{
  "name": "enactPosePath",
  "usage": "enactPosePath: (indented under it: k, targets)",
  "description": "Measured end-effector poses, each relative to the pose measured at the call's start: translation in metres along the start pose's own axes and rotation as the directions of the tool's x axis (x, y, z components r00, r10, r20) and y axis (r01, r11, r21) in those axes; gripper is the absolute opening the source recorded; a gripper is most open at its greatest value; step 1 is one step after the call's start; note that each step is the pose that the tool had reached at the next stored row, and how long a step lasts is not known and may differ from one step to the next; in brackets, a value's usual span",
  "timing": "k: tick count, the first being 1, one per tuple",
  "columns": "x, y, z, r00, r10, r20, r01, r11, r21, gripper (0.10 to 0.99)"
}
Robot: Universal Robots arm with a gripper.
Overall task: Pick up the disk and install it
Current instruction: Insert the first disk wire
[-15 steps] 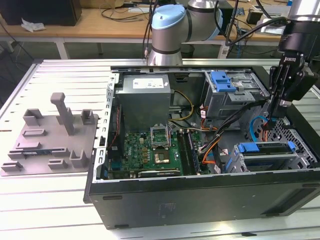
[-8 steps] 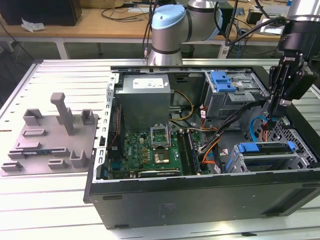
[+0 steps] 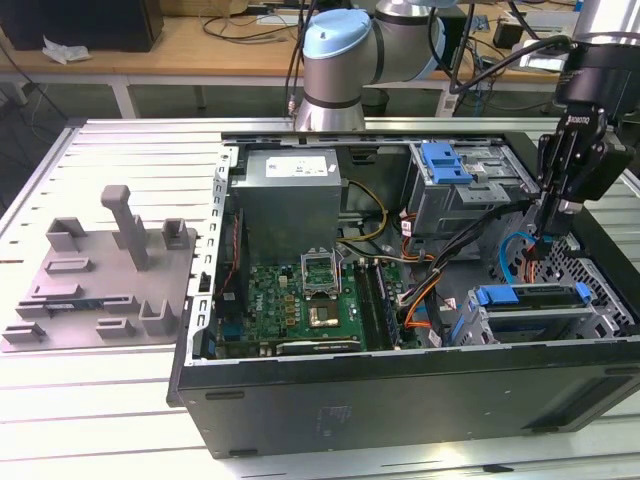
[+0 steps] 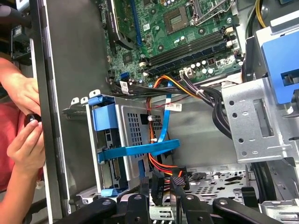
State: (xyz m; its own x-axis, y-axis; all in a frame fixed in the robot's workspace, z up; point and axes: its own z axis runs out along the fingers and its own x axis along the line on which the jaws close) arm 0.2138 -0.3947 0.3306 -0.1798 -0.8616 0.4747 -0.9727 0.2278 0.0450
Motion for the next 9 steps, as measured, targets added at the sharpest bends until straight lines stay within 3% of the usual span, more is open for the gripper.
enactPosePath:
  k: [7, 9]
  targets:
    - [-0.0002, 0.0001, -0.0001, 1.0000, 0.000, -0.0011, 0.000, 1.0000, 0.000, 0.314]
    - [-0.0002, 0.0001, -0.0001, 1.0000, 0.000, -0.0019, 0.000, 1.0000, 0.000, 0.169]
